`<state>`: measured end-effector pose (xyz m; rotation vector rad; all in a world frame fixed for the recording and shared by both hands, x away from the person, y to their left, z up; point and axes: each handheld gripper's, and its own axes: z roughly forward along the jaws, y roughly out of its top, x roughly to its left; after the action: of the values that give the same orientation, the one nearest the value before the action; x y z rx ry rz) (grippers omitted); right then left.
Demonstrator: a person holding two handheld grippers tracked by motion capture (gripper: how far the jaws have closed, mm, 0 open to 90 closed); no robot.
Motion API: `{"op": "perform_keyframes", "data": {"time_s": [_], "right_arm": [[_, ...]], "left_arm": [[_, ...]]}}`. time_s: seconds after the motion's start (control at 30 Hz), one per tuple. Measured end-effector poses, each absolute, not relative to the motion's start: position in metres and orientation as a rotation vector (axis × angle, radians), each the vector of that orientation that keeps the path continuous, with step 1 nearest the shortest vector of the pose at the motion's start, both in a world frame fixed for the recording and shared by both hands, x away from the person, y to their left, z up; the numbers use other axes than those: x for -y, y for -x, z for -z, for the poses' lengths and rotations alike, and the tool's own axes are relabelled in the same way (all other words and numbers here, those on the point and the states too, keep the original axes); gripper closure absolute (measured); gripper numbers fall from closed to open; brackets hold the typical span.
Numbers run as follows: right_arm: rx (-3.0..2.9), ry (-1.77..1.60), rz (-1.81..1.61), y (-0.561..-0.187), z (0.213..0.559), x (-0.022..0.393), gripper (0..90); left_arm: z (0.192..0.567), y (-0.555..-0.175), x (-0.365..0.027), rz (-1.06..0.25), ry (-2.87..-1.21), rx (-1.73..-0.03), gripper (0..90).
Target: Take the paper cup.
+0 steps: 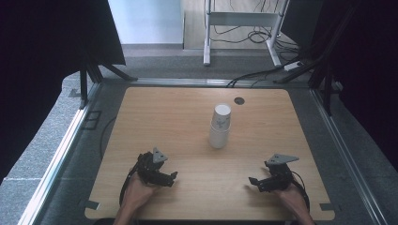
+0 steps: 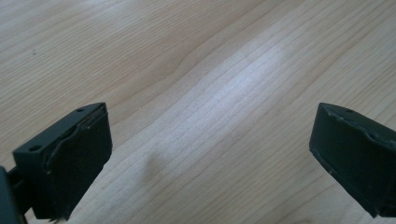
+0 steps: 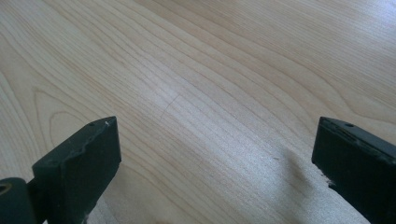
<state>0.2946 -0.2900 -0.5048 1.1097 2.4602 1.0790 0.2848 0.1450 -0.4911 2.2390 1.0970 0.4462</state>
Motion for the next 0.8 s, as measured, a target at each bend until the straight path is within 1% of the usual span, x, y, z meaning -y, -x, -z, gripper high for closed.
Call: {"op": "perform_keyframes", "data": {"time_s": [0.17,0.47,0.8], "right_arm": [[-2.450,-1.099,-1.093,-0.2940,0.5030,0.2906,1.4],[-2.455,-1.093,-1.096,-0.2946,0.5029,0.2908,0.7],[-2.440,-1.110,-1.138,-0.2955,0.4993,0.2920,0.6]], "left_arm": [[0.4919,-0.2841,-0.1429,-0.439,-2.240,-1.079,0.0],[0.4960,-0.2859,-0.1400,-0.434,-2.259,-1.104,1.1],[0.4934,-0.2868,-0.1378,-0.412,-2.233,-1.094,0.0]]}}
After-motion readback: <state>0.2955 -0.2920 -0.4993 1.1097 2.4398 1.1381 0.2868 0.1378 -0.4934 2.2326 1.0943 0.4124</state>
